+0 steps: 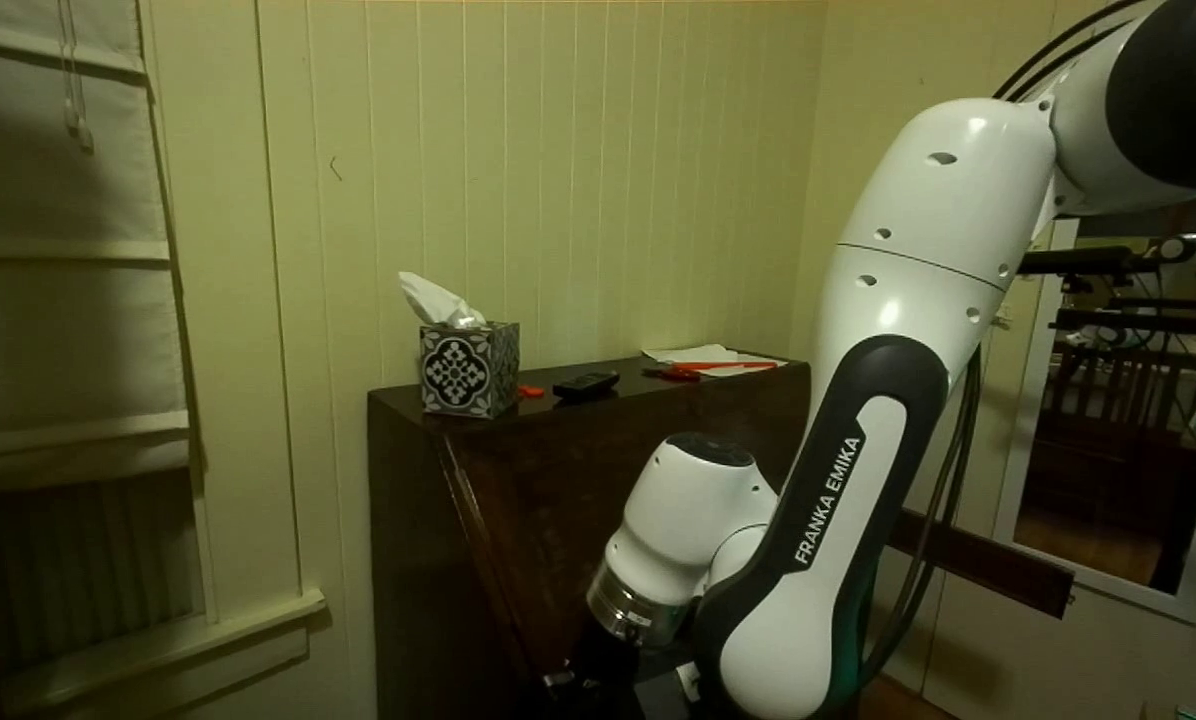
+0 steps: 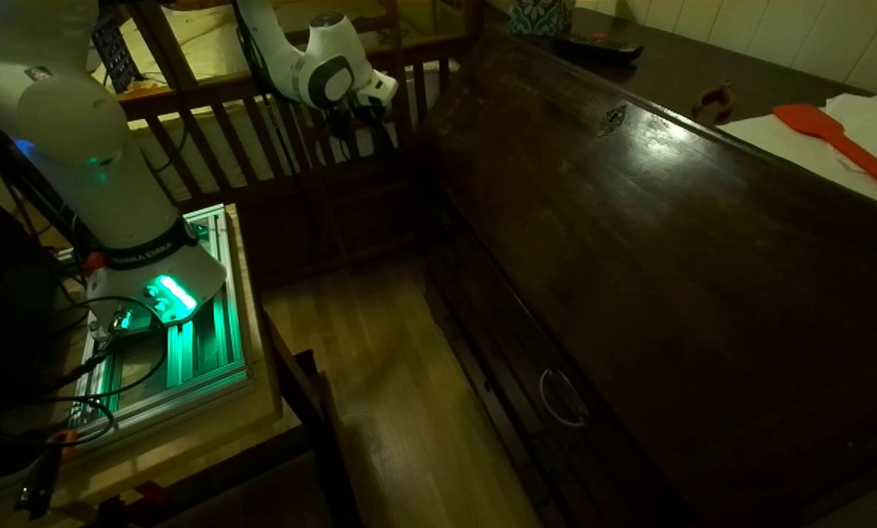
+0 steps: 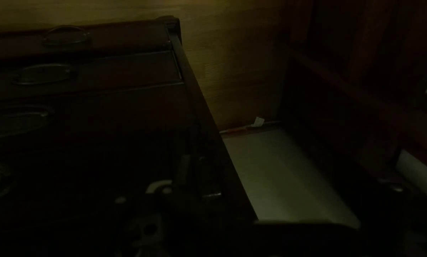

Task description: Open the smallest drawer on the far left side of the desk

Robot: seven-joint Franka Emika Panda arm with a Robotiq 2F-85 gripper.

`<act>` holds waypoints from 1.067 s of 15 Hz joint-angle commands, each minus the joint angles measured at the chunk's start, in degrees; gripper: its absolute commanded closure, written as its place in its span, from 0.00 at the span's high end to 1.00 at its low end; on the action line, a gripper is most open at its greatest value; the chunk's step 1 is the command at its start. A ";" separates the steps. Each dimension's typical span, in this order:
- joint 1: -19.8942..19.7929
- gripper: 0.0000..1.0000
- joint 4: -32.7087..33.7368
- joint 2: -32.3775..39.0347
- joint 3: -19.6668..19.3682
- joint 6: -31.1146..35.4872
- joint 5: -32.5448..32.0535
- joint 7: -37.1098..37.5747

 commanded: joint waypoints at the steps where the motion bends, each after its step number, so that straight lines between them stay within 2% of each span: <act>1: 6.77 1.00 1.26 1.94 -6.79 1.23 4.99 -3.42; 2: 9.44 1.00 1.14 2.07 -9.63 1.16 5.72 -3.81; 3: 10.58 1.00 1.50 2.88 -10.86 1.14 6.21 -4.58; 9: 13.74 1.00 3.77 7.00 -13.66 2.50 7.57 -8.09; 10: 13.71 0.91 4.19 7.54 -13.56 3.01 7.88 -8.51; 11: 13.68 0.86 4.61 8.07 -13.42 3.54 8.26 -9.04; 12: 13.15 0.86 5.16 8.63 -12.79 4.07 8.55 -9.66; 13: 13.33 0.81 5.59 9.10 -12.95 4.50 8.91 -10.13; 15: 13.65 0.85 6.62 9.98 -13.29 4.75 9.62 -11.01; 16: 13.63 0.93 7.02 10.27 -13.31 4.75 9.90 -11.35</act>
